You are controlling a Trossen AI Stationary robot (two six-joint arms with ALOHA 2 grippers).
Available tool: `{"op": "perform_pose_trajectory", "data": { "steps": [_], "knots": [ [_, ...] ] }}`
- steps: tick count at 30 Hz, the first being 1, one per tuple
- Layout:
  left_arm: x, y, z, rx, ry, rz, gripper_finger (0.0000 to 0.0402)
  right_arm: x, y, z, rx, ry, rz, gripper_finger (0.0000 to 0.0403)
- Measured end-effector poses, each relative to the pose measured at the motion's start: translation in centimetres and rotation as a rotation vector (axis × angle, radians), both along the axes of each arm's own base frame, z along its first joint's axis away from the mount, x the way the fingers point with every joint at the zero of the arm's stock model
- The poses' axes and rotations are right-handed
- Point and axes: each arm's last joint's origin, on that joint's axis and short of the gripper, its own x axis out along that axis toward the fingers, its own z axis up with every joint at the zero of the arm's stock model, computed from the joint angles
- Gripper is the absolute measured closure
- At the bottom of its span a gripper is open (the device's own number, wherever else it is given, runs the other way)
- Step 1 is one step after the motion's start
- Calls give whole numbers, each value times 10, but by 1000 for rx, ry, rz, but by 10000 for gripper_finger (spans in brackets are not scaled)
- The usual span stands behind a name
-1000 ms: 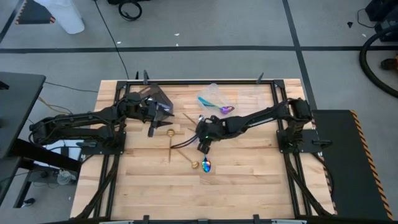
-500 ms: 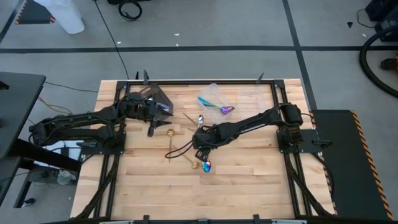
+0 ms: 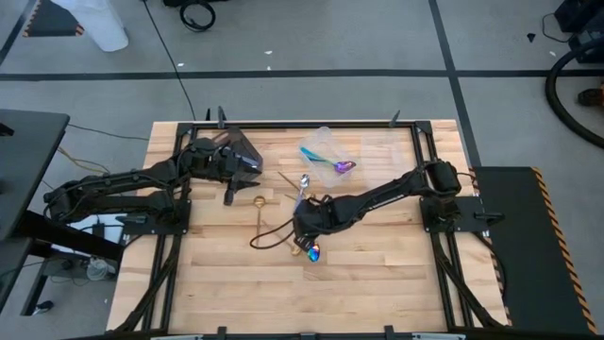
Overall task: Sort silverware by color (type)
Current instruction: Put the blue spoon into the left transparent bin
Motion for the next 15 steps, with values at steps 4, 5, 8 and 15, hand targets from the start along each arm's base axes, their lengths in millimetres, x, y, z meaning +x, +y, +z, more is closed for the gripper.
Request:
{"op": "perform_pose_trajectory", "data": {
  "steps": [4,5,8,15],
  "knots": [
    [0,0,0,-11,0,3,228,0,12,-6,-37,-6,9,243],
    [0,0,0,-10,0,3,228,0,15,-12,-37,7,11,243],
    [0,0,0,-11,1,3,228,1,19,-24,-8,41,27,243],
    [0,0,-1,-15,14,9,228,2,17,-39,48,104,12,243]
  ]
}}
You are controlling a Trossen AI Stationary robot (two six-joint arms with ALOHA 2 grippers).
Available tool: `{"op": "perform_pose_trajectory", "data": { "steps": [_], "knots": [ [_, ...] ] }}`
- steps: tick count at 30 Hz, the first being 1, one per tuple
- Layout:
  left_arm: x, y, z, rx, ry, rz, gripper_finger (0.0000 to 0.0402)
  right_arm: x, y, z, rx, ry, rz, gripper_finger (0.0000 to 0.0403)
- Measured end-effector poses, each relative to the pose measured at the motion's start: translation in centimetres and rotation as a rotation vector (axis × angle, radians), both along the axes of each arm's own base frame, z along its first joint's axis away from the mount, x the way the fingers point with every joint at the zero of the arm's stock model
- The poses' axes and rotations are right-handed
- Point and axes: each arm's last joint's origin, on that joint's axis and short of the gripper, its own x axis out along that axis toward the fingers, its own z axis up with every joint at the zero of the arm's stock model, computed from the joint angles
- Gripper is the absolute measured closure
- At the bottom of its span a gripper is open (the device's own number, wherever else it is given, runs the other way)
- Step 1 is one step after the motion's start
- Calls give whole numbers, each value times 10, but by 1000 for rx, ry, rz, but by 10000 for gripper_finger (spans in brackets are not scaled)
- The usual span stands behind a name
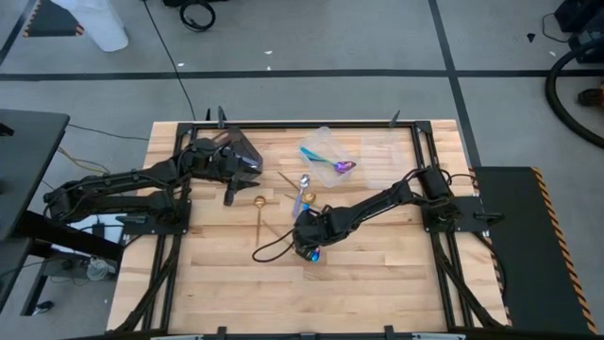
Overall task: Sort silverware by color (type)
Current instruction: Put the blue spoon into the left transparent bin
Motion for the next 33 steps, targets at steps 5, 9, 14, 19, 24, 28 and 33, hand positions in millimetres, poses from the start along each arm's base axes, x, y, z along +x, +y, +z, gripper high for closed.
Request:
{"op": "perform_pose_trajectory", "data": {
  "steps": [5,9,14,19,24,28,33],
  "knots": [
    [0,1,0,1,-1,5,228,-2,0,-4,31,40,25,243],
    [0,1,0,1,0,6,228,-2,-6,-3,79,69,51,255],
    [0,1,0,2,0,5,228,-2,-9,-3,90,88,75,306],
    [0,1,0,3,-2,4,228,-3,-8,-4,96,91,82,361],
    [0,1,0,-6,-1,7,228,-3,-8,-4,74,93,103,381],
    [0,1,0,-6,-1,7,228,-3,-8,-4,70,94,107,375],
    [0,1,0,-6,-2,7,228,1,-8,0,58,90,135,375]
  ]
}}
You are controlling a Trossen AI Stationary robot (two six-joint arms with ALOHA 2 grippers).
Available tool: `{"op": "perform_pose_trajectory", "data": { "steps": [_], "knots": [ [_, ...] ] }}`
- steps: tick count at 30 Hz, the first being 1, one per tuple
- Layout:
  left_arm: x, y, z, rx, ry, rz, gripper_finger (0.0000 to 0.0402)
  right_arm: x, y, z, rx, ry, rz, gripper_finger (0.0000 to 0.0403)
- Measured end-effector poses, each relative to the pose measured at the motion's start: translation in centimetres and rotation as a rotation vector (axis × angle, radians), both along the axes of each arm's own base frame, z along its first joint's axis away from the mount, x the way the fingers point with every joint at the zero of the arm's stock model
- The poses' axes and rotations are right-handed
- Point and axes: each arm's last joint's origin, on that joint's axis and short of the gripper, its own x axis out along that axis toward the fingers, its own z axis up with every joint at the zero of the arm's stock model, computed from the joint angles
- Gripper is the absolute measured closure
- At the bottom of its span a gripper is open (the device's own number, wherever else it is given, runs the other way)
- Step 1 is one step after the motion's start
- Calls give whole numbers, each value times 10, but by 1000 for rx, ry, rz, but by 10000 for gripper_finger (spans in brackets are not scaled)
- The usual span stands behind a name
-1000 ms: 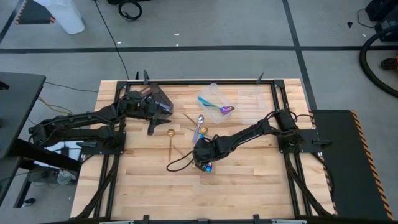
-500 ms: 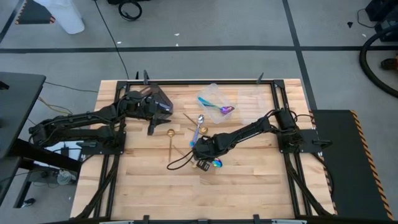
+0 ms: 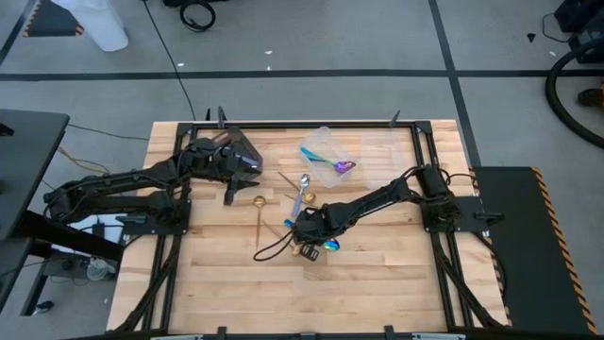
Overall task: Sort silverware by color (type)
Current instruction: Put the blue spoon into the left transparent bin
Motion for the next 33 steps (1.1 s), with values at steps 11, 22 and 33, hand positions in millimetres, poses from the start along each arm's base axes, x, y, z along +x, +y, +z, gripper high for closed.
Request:
{"op": "perform_pose_trajectory", "data": {
  "steps": [11,22,33],
  "knots": [
    [0,0,0,-7,0,2,228,6,-5,16,-48,30,31,375],
    [0,0,0,-21,0,7,228,12,-26,64,-279,109,60,375],
    [0,0,0,-25,0,8,228,19,-48,118,-330,101,90,374]
  ]
}}
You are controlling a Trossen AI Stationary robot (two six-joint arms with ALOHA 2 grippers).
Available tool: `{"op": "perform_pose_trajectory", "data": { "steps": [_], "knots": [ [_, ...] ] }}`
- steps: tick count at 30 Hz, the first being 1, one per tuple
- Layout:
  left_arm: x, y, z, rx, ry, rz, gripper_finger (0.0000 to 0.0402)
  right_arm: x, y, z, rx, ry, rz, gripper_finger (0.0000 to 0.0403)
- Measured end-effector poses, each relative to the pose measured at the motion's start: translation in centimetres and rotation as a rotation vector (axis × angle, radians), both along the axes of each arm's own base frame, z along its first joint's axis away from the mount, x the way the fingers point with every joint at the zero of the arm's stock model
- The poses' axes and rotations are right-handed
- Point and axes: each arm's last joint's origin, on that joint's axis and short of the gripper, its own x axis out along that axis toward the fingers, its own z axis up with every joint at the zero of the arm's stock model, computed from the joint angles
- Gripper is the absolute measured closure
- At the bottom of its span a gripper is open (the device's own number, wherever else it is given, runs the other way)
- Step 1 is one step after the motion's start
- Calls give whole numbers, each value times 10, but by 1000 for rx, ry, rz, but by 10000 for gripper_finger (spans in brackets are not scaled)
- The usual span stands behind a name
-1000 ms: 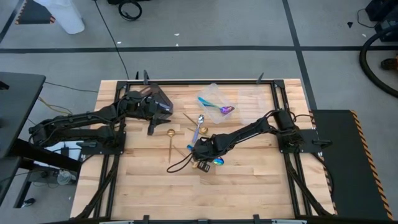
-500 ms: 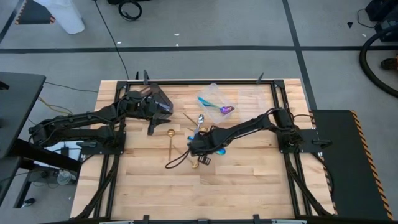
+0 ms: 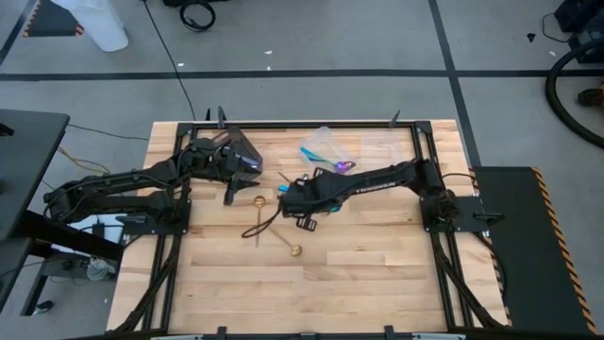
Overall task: Sort silverware by color (type)
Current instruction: Put the blue spoon into the left transparent bin
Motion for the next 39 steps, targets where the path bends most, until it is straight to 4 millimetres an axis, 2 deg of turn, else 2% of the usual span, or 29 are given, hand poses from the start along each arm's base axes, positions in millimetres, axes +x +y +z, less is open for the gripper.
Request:
{"op": "perform_pose_trajectory", "data": {
  "steps": [10,23,28,39],
  "knots": [
    [0,0,0,0,0,0,228,1,-16,45,-25,-49,28,374],
    [0,0,0,-1,0,0,228,-12,-43,106,-78,-114,41,373],
    [0,0,0,-1,1,0,228,-19,-58,112,-119,-97,28,373],
    [0,0,0,-1,2,0,228,-25,-82,112,-124,-33,9,373]
  ]
}}
